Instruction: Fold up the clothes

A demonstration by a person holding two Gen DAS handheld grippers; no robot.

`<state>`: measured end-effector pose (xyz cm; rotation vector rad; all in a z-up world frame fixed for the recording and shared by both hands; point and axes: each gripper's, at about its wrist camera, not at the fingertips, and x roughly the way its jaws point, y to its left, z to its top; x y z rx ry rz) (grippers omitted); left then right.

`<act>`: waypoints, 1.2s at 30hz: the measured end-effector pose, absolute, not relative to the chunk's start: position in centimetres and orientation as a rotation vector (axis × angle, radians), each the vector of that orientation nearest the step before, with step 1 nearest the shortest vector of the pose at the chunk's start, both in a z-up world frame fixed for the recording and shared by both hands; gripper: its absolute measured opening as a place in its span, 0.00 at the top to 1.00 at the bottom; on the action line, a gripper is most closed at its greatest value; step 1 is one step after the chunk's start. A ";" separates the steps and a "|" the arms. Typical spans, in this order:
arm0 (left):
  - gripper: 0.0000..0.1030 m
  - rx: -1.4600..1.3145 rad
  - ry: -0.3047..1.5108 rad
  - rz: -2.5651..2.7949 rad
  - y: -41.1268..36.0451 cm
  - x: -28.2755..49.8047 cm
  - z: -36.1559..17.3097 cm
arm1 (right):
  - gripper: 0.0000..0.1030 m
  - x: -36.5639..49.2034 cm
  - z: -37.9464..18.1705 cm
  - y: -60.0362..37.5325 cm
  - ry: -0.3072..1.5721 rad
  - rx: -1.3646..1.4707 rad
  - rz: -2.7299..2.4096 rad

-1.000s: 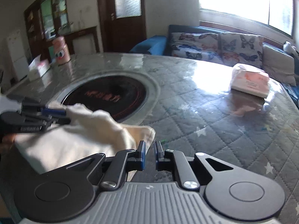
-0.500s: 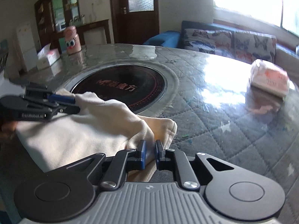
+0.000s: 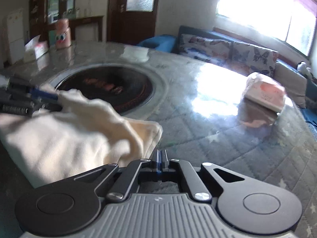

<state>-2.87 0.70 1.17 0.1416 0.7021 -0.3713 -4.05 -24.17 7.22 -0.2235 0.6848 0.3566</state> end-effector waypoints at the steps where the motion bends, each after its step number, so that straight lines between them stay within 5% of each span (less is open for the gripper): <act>1: 0.67 0.140 0.704 -0.371 0.6 -2.9 1.3 | 1.00 -4.0 7.8 -23.9 0.676 -0.214 0.376; 15: 0.67 0.067 0.741 -0.386 0.2 -1.2 1.5 | 0.96 1.3 7.0 -17.3 0.783 -0.251 0.588; 36: 0.66 0.088 0.678 -0.390 0.7 -3.6 2.8 | 0.94 -9.4 8.8 -22.0 0.675 -0.236 0.584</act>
